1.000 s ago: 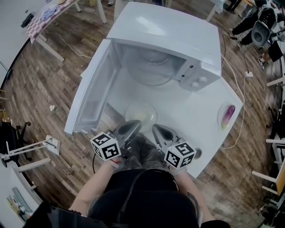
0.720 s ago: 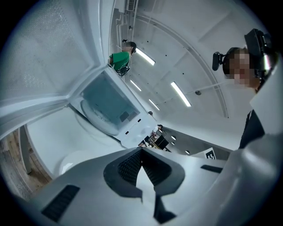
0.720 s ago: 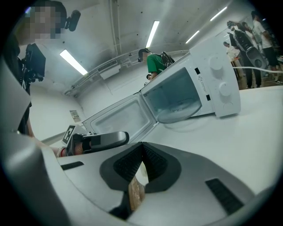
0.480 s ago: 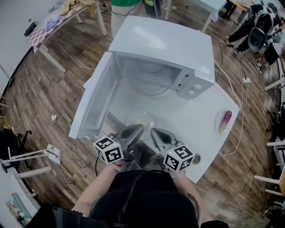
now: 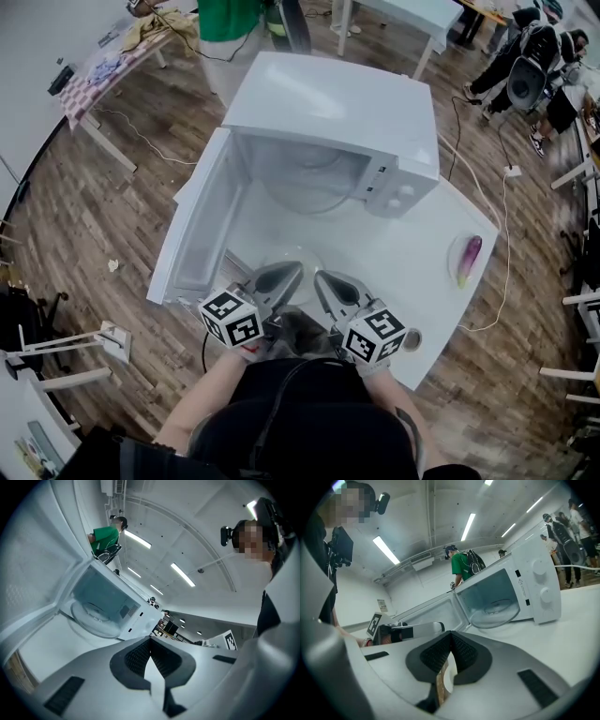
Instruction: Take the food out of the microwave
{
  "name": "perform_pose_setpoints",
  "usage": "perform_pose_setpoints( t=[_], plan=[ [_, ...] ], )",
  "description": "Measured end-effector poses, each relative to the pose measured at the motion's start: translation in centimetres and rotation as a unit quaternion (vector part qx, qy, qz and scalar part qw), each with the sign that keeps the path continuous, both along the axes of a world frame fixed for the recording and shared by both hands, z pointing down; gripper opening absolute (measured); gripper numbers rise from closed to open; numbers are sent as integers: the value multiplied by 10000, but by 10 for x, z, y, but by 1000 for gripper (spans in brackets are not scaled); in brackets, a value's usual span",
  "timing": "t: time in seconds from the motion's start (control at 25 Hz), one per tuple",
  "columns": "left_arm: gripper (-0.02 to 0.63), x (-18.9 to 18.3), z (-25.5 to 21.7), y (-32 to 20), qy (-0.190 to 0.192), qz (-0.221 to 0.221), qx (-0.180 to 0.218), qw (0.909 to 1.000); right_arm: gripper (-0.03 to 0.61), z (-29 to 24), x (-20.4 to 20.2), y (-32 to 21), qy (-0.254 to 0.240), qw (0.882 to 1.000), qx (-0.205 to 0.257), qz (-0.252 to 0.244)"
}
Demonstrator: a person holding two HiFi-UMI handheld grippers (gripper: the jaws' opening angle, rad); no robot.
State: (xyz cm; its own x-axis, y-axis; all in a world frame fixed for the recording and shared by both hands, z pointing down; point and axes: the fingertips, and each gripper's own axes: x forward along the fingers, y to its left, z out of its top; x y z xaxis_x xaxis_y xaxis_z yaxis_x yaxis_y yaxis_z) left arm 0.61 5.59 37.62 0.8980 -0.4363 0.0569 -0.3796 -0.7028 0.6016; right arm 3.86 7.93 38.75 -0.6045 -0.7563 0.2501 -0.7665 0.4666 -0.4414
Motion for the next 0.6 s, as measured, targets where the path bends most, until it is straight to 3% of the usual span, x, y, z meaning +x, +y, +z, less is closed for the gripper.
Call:
perform_pose_setpoints(
  t=[0.24,0.6],
  plan=[
    [10,4,-3,-3,-298,98,349,9989,18,-5,3,-5,32,9998,165,80],
    [11,2,2,-8,-331,126,275,9990,18,-3,-2,-10,36,9998,172,63]
  ],
)
